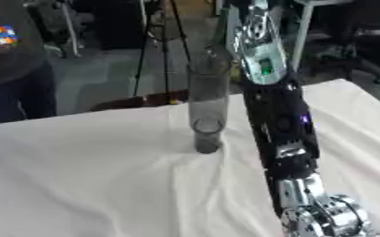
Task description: Arrange flowers into the vase.
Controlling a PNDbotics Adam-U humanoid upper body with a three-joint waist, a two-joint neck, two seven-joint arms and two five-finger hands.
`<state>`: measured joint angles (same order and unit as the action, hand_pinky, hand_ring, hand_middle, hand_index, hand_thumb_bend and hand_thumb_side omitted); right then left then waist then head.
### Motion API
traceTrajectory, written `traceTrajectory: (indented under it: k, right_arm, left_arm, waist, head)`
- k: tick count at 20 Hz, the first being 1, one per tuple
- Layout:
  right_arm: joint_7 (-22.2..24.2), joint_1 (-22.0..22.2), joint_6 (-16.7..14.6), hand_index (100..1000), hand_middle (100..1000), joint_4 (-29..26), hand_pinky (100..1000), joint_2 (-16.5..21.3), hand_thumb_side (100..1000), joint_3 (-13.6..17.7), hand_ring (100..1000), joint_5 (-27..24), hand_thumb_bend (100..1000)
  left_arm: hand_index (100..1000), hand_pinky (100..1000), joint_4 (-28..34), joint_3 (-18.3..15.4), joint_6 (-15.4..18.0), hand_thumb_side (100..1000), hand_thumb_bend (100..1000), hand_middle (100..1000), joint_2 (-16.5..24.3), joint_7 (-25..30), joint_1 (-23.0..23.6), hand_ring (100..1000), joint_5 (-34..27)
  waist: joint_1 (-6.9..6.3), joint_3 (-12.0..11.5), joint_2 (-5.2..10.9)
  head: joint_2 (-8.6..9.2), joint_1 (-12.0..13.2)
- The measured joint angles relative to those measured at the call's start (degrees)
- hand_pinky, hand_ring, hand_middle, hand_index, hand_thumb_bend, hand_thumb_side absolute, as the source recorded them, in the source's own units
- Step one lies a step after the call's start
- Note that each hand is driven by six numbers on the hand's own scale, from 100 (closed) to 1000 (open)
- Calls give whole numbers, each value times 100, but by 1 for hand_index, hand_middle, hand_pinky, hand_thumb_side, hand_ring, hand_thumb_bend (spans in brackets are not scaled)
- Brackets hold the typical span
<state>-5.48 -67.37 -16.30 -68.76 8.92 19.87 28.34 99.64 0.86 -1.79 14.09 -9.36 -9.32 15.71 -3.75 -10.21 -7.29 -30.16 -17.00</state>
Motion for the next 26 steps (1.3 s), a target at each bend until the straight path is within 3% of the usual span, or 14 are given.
traceTrajectory:
  k: [26]
  right_arm:
    - [172, 207, -145, 141, 100, 23, 100, 162, 1000, 165, 100, 129, 100]
  left_arm:
    - [721, 506, 0, 0, 8, 792, 316, 614, -14, 22, -9, 688, -36]
  waist:
    - [-74, -92, -120]
  head:
    - [97, -71]
